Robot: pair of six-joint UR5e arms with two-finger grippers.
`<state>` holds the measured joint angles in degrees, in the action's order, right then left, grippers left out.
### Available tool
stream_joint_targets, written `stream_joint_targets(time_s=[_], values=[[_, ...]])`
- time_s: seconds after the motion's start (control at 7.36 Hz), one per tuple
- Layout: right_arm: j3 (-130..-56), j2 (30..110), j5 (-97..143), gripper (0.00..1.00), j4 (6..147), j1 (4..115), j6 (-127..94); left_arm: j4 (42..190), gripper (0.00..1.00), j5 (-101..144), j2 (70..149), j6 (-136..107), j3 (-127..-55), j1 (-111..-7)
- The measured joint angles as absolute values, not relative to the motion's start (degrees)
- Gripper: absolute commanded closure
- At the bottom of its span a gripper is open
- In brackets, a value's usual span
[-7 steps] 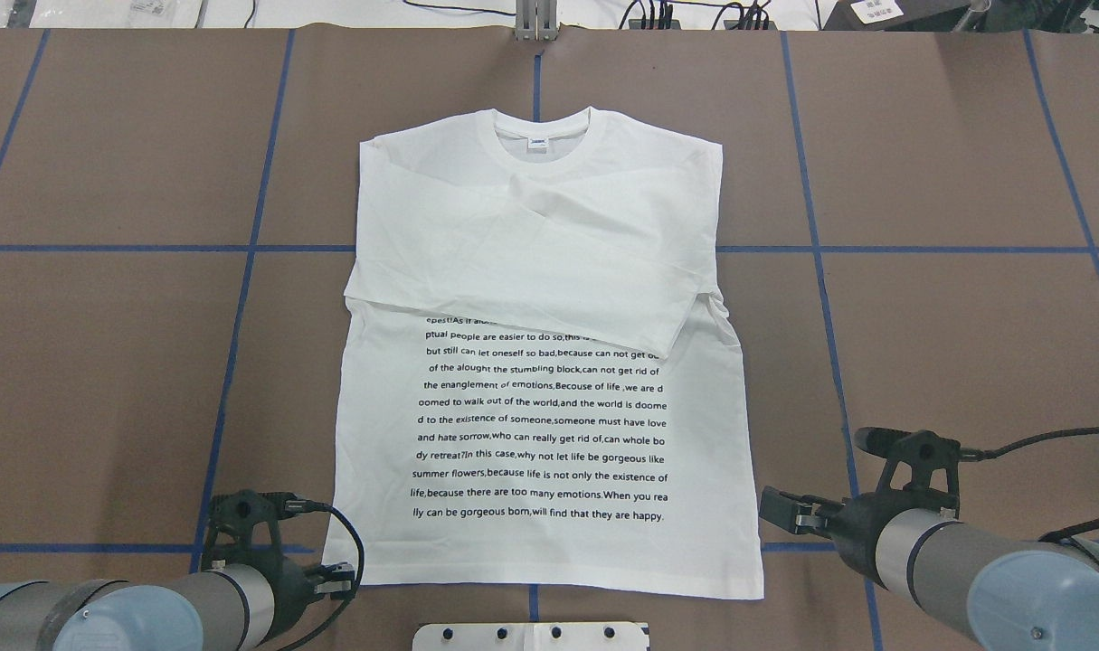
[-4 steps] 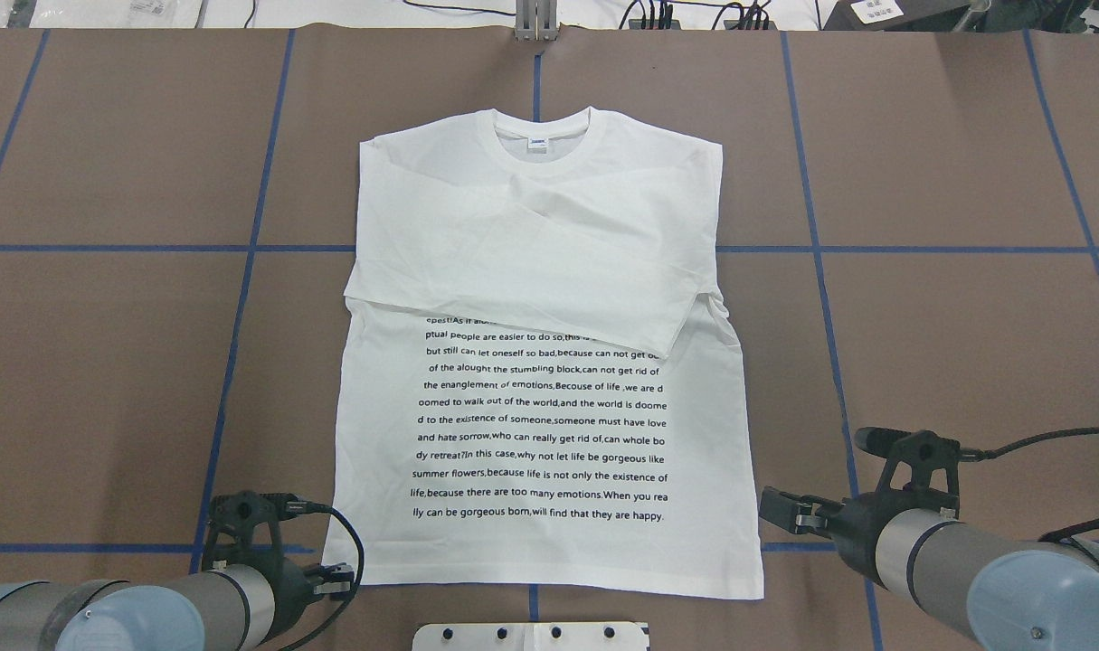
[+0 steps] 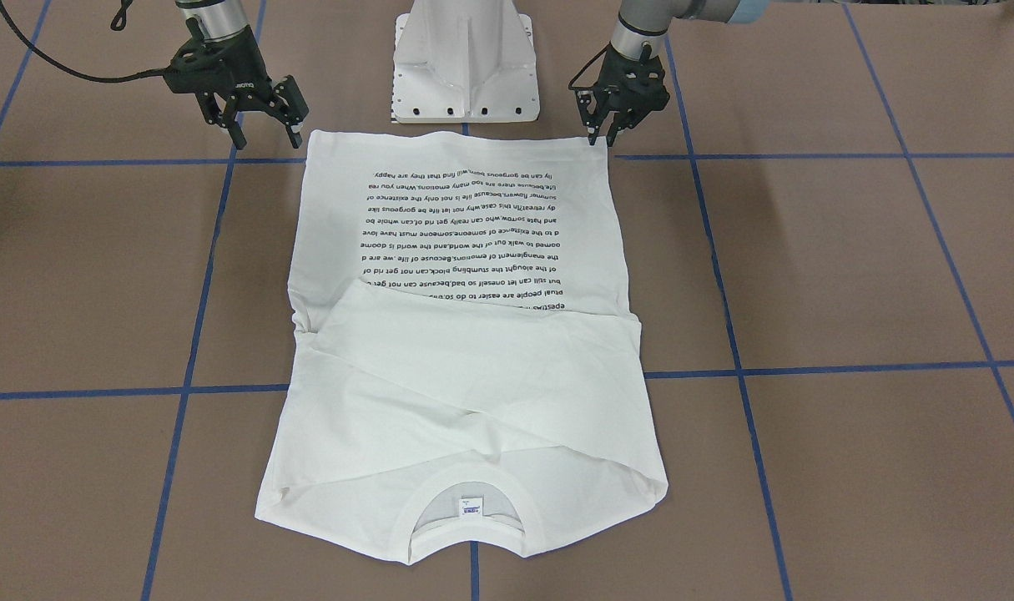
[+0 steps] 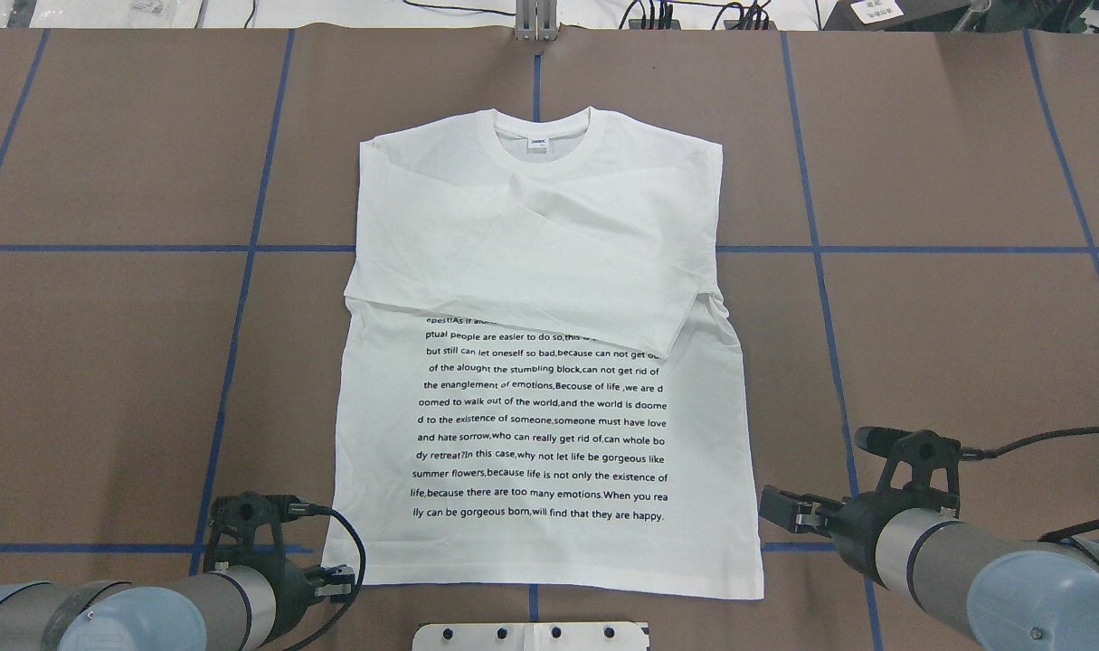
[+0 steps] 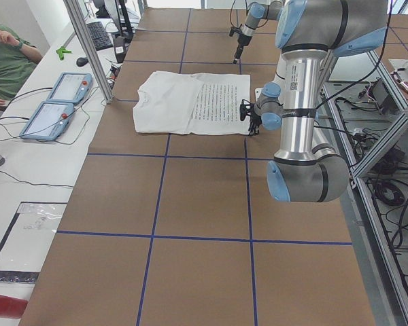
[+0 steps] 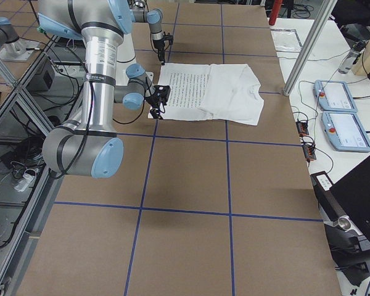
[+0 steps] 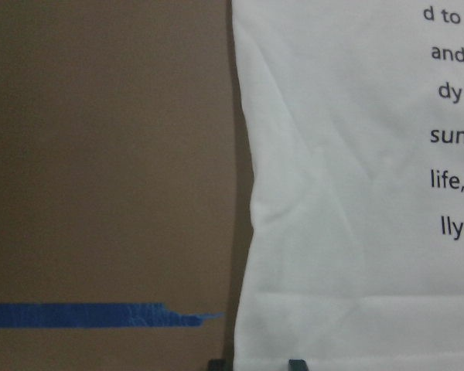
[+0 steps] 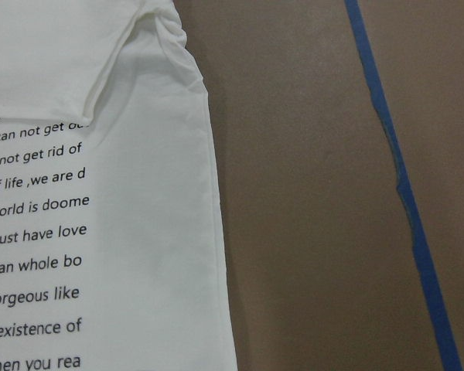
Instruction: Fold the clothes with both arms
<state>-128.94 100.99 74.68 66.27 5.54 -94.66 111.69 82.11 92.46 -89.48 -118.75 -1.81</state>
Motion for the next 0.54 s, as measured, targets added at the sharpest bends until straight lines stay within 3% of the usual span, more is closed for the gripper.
stream_joint_targets(time_s=[0.14, 0.54], values=[[-128.9, 101.0, 74.7, 0.0, 66.3, 5.5, -94.7, 111.7, 0.97, 82.1, 92.6, -89.5, -118.7, -1.7], [-128.9, 101.0, 74.6, 0.0, 66.3, 5.4, -94.7, 111.7, 1.0, 82.1, 92.9, -89.5, -119.0, -1.6]])
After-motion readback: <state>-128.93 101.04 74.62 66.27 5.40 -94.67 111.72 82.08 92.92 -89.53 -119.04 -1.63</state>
